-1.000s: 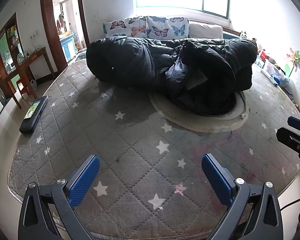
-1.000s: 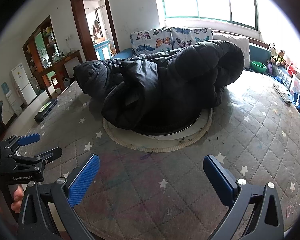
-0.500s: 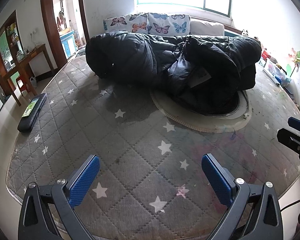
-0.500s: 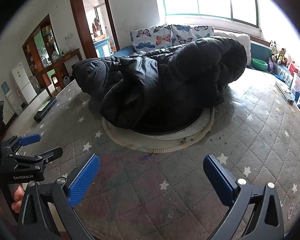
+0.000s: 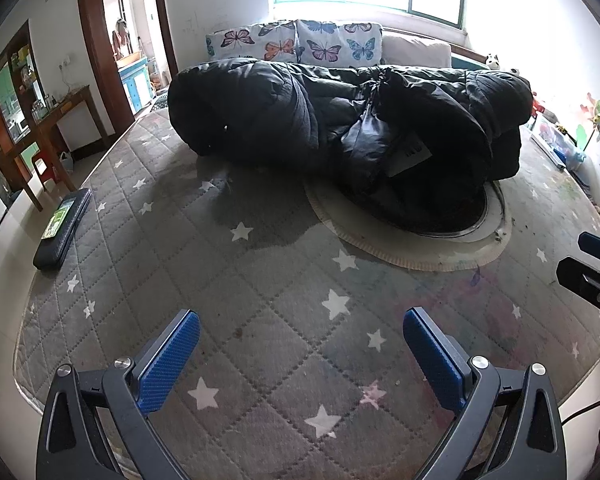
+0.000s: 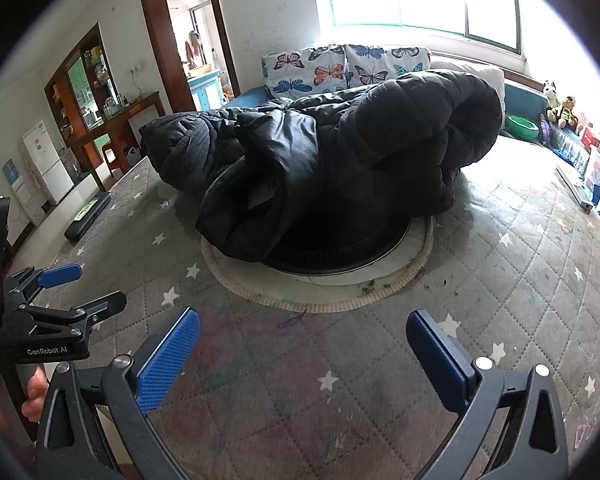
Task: Fold large clothes
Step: 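Reach both tools to the black jacket and grasp its edge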
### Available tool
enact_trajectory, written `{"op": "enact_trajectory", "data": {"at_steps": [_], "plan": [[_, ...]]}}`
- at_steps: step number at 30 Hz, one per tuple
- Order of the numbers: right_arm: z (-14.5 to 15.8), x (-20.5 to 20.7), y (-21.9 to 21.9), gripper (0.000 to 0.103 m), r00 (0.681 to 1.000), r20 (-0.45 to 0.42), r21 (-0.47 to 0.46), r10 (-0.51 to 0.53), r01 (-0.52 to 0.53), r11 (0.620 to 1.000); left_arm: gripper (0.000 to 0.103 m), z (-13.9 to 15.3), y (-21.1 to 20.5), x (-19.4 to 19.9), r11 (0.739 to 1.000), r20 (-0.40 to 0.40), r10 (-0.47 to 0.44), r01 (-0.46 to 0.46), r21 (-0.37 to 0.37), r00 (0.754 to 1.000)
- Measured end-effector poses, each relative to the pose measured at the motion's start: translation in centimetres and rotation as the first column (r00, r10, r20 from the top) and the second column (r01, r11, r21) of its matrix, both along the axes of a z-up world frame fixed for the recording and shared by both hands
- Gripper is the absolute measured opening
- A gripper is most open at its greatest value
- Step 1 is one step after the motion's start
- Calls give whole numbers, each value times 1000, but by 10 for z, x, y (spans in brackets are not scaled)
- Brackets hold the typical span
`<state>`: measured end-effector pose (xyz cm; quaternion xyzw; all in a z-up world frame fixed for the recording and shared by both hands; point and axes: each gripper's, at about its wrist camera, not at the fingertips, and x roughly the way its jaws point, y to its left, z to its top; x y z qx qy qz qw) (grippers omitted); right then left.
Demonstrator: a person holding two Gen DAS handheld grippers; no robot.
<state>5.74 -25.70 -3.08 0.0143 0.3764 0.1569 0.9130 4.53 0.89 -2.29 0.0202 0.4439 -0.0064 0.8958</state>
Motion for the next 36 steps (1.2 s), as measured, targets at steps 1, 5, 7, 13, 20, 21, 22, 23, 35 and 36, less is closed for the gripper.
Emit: {"op": "enact_trajectory", "data": {"at_steps": [1,5,7,13,20,21,22,23,35,36], "plan": [[1,1,0,103,1000,-1,-1,1,-1,1000,103,0,0,2,1000,1,0,0,1,1000],[5,6,2,103,1000,2,-11,10,-10,1000,103,1,2,7,1000,-4,0,0,9,1000],[7,9,3,103,1000,6,-21,15,-15,1000,103,3,3,11,1000,-6,-5,6,14,1000],[14,20,8,103,999,2,-59,37,-37,998,103,7,10,23,999,-11,-20,20,31,1000],[26,38,17,103,997,-9,-103,73,-74,992,103,17,33,46,999,-20,-8,9,42,1000],[28,41,18,103,997,-15,-100,82,-83,991,103,21,38,51,999,-16,-1,1,44,1000],[29,43,20,103,996,-17,-103,88,-89,991,103,25,43,56,999,-14,4,-3,41,1000],[30,47,21,103,996,-15,-113,91,-92,989,103,29,47,61,999,-11,6,-6,35,1000],[28,97,48,98,994,-29,-152,105,-108,982,103,65,78,153,996,9,14,-13,-87,1000],[26,100,51,93,995,-27,-172,97,-100,980,103,66,77,162,996,7,0,1,-92,1000]]}}
